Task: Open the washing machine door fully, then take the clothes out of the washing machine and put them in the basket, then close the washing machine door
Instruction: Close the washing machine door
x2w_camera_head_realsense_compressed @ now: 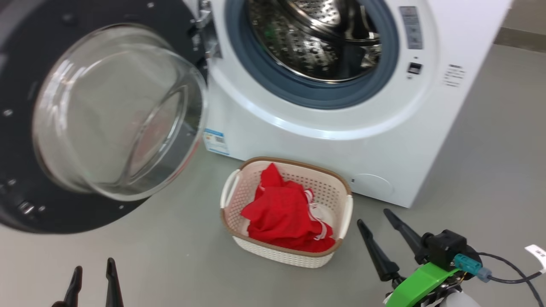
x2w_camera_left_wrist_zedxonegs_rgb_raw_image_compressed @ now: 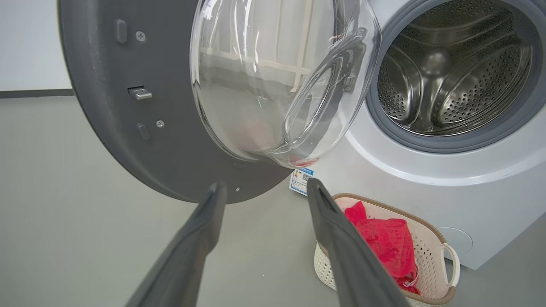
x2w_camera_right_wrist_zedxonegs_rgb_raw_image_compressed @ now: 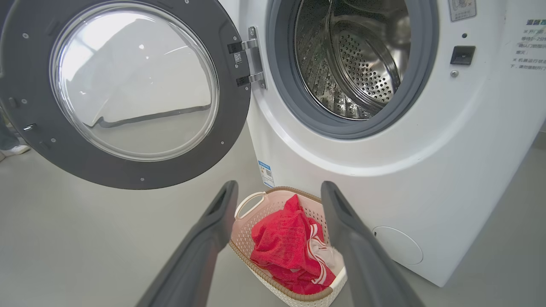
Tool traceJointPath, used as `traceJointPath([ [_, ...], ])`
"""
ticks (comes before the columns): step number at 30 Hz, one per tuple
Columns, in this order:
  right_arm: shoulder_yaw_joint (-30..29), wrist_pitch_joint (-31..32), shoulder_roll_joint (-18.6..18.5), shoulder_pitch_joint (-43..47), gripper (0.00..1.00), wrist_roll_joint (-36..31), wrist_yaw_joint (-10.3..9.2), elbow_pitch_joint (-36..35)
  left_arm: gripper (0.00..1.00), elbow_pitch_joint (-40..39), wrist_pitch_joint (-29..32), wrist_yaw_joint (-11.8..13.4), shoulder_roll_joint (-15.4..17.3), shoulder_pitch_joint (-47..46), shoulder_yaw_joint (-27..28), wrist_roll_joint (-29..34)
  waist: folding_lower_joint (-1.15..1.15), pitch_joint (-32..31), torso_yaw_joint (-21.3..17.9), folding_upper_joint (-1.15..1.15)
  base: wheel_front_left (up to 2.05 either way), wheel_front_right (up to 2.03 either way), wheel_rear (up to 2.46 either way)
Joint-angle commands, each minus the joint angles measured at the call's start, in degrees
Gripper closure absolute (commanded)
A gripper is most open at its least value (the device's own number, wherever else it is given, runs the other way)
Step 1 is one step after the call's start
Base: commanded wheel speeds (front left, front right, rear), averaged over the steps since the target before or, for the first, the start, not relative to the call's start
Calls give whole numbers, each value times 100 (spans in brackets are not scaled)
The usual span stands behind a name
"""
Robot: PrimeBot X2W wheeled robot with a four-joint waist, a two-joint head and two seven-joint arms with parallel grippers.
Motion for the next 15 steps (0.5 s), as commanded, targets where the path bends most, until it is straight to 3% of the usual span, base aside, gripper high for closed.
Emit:
traceJointPath([
  [1,191,-69,-31,-196,0,50,9,-93,0,-106,-47,70,87,-37,154,-62,0,-5,356,0,0,0,0],
  [15,852,-69,-65,-603,0,245,9,133,0,-330,-47,269,87,205,149,-398,0,94,637,0,0,0,0],
])
